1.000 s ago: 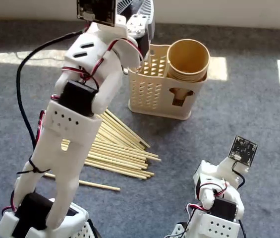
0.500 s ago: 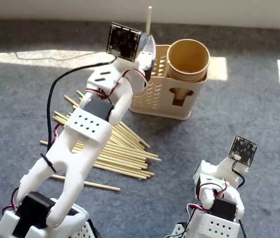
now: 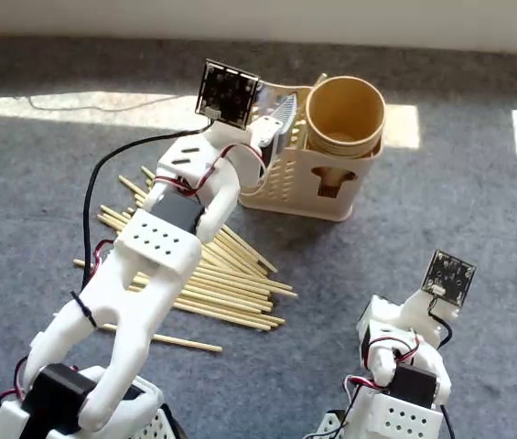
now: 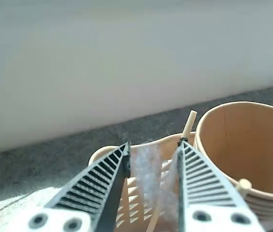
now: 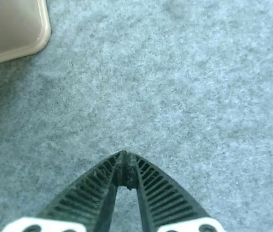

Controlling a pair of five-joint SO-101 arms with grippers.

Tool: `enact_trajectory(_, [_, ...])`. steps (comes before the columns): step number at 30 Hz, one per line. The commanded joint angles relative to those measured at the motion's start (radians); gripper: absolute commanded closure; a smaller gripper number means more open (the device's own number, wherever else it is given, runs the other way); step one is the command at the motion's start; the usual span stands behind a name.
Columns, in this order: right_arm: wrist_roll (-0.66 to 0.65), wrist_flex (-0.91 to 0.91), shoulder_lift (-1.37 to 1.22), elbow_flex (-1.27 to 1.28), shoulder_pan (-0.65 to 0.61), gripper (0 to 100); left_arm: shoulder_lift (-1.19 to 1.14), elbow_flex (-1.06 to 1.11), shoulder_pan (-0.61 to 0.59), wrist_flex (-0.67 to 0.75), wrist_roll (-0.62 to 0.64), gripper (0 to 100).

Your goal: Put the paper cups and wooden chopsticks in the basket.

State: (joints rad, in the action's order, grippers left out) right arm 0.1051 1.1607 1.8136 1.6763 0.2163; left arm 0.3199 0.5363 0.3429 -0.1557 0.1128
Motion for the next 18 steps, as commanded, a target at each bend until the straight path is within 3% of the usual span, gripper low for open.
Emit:
enact_trajectory(1, [0.006, -0.024, 0.005, 0.097, 0.004, 99.3, 0.145, -0.008, 0.004, -0.137, -0.006, 84])
enact_trajectory(5, [0.006, -0.024, 0.005, 0.097, 0.004, 99.3, 0.317, -0.008, 0.004, -0.295, -0.021, 84])
enact_trajectory(18, [0.012, -0.030, 0.005, 0.096, 0.002, 99.3, 0.618, -0.002, 0.071, -0.980, -0.367, 84])
